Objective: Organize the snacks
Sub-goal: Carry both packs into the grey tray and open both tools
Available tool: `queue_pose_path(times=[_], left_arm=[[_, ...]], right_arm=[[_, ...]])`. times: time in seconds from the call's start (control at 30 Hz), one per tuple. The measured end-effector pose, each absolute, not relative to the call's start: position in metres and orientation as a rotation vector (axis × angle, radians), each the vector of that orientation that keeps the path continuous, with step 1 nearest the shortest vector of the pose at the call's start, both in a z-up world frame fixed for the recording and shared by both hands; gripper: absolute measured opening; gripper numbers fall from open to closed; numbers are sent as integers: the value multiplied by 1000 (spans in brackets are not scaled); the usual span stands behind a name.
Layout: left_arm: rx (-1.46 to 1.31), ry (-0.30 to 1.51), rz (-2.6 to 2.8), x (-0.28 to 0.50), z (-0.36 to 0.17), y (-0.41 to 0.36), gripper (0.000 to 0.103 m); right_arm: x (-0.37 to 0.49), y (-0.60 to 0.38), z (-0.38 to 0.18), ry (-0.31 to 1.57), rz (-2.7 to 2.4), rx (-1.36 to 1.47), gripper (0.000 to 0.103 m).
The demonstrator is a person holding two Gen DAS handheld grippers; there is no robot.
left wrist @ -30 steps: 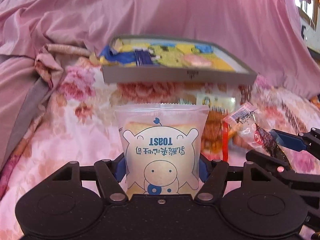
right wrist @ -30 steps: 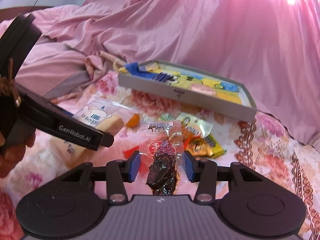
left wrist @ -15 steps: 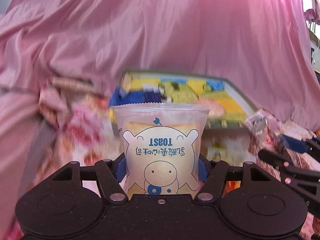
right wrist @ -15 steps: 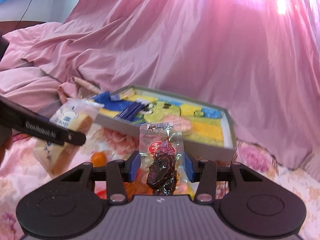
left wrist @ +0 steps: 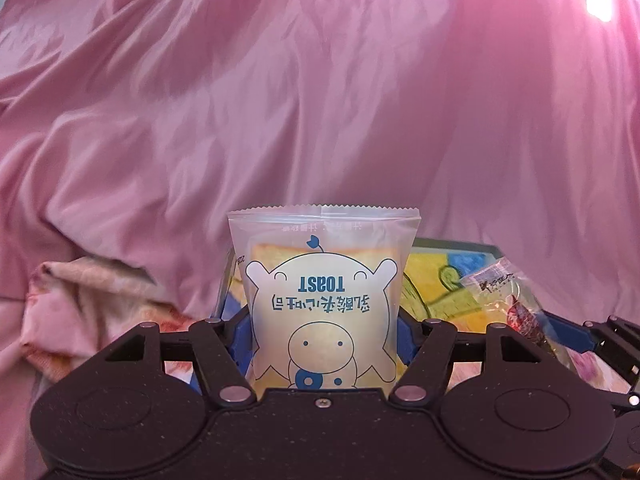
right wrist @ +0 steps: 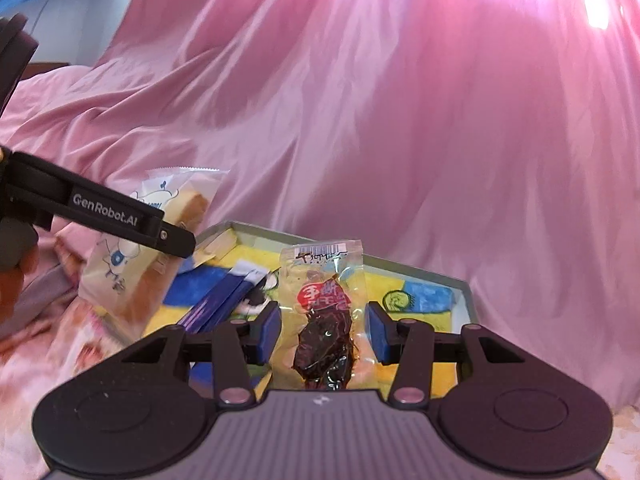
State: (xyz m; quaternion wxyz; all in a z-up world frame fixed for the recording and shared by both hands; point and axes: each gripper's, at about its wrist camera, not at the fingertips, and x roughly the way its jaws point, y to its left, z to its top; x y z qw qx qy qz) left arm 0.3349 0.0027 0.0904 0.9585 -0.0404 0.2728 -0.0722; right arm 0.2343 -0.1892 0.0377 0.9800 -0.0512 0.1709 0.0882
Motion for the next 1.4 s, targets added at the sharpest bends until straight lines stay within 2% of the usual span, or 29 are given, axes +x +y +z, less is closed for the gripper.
queue_pose_path(times=[0.33,0.6,0.7,0.73,0.83,0.9,1.2,1.4], left_arm=[[-65,713,-106,389,49,-9,68],[-58,722,-103,393,40,-11,69],[-52,738,-92,396,41,-10,76],[-51,739,-85,396,43,-10,84],[-41,717,-75,392,50,-13,93],[-30,694,-72,385,58,-14,99],[-79,500,-110,329,105,-10,102],[-127,398,-107,283,132,3,102]], right_arm=[[309,-200,8,438,148,-19,50],[323,-202,-9,489,154,-8,51],[324,-202,-10,493,155,-2,51],[324,-202,-9,496,158,1,51],[322,-203,-7,500,158,12,61],[318,-203,-4,488,157,14,74],[263,-211,32,322,169,18,100],[213,-218,63,216,125,18,103]])
